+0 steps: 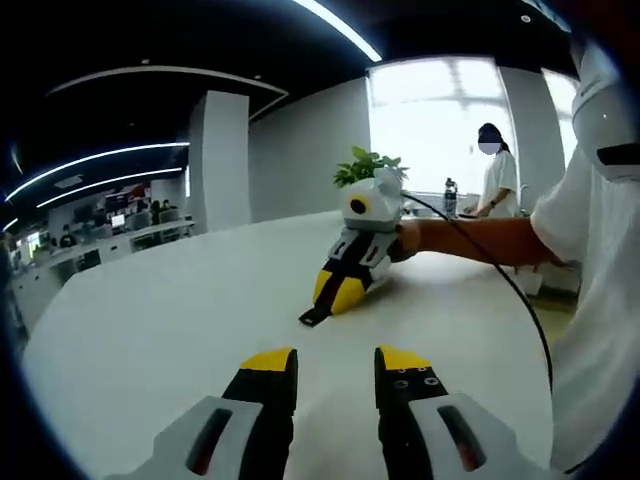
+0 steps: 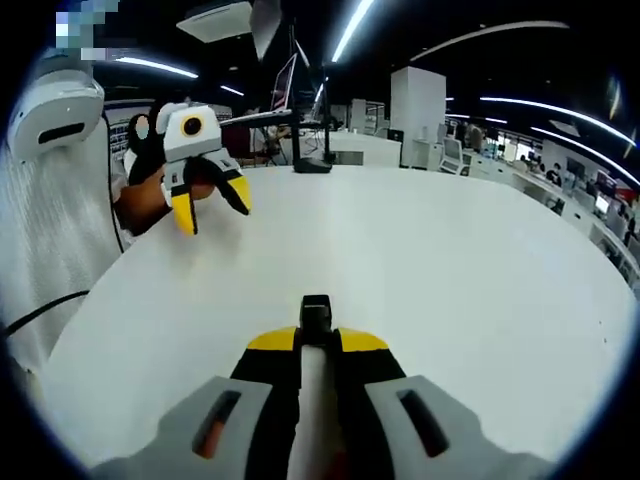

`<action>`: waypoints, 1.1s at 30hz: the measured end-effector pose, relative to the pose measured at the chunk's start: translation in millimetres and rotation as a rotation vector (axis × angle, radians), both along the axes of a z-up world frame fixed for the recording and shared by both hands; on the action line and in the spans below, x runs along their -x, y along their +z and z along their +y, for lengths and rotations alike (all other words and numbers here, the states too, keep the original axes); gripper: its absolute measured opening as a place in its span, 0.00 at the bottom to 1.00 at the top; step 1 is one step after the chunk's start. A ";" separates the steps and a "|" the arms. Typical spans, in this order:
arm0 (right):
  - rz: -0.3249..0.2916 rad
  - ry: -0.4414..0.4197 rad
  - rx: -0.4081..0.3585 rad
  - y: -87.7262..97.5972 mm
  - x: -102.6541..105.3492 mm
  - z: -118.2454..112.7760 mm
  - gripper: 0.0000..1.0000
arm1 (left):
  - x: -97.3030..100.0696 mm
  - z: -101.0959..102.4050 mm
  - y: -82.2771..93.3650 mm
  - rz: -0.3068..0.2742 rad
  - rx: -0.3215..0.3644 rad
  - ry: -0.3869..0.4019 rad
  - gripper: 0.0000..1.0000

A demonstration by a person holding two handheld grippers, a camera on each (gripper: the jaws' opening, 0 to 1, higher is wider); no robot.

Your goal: Snap the two parts of the plastic buckle together until the buckle closes and remains connected.

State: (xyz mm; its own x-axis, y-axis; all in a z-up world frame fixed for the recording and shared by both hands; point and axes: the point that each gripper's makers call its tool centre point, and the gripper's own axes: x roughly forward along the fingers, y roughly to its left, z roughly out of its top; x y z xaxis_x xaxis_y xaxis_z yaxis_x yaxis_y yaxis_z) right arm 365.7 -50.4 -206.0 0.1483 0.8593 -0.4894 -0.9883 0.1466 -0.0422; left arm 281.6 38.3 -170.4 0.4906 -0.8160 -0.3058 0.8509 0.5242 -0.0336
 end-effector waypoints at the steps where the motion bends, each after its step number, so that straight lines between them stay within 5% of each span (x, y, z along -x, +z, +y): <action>1: 0.001 -0.002 -0.002 -0.1 -3.0 -0.4 0.12 | -1.4 0.9 0.6 -0.001 0.003 0.009 0.31; 15: 0.008 -0.011 -0.004 -0.3 -44.1 -6.0 0.12 | -15.3 20.7 -2.6 0.050 0.017 0.141 0.30; 33: 0.004 -0.016 0.008 -1.5 -95.5 -12.6 0.12 | -12.2 29.0 -6.7 0.060 0.020 0.166 0.30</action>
